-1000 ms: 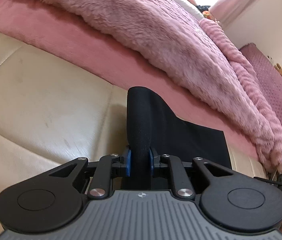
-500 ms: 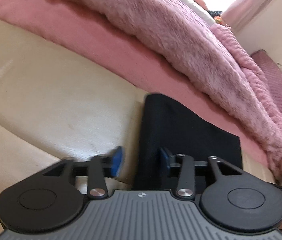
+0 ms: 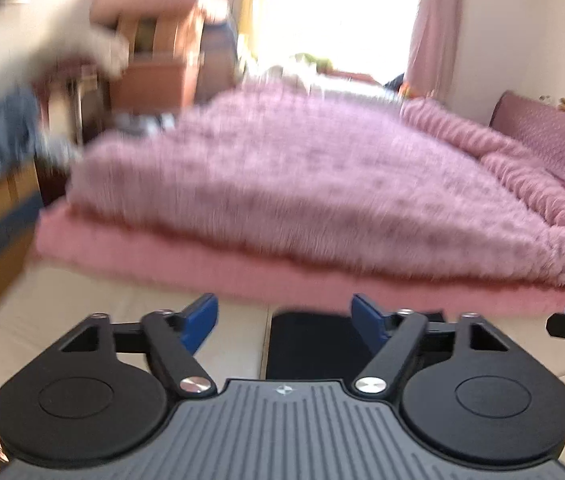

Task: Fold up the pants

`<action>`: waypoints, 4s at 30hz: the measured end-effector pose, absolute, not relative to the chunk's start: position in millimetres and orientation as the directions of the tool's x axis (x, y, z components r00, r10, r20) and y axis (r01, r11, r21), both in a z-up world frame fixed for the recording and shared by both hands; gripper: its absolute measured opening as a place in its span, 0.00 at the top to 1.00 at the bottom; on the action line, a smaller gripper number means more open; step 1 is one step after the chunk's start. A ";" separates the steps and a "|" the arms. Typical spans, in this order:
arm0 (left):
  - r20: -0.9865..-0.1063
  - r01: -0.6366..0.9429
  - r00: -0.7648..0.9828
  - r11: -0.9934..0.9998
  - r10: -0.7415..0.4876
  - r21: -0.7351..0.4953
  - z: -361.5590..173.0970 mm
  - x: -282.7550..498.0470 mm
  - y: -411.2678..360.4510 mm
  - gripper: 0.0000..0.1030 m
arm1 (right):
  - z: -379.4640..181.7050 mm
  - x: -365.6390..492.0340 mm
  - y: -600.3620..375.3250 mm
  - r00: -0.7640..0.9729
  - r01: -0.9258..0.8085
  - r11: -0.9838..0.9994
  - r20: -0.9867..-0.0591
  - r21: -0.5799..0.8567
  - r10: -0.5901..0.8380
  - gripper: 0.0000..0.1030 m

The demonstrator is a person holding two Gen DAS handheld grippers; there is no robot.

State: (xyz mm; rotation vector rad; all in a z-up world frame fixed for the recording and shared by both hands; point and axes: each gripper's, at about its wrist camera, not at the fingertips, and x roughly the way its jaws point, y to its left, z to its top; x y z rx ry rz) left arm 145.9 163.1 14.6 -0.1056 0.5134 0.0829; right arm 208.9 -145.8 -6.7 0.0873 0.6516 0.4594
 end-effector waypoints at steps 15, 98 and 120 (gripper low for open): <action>-0.421 -0.129 0.895 0.989 0.146 0.069 50.9 44.9 79.0 0.00 | 55.3 48.3 -149.7 0.864 -0.321 0.947 -0.417 -0.027 0.282 0.20; -0.692 -0.114 0.706 0.988 0.151 0.100 -24.8 35.1 48.9 0.00 | -25.5 28.1 -147.5 0.691 -0.329 0.940 -0.658 0.084 0.301 0.20; -0.693 -0.118 0.705 0.988 0.152 0.096 -24.0 34.2 49.4 0.00 | -25.7 24.7 -146.8 0.694 -0.334 0.939 -0.653 0.083 0.304 0.20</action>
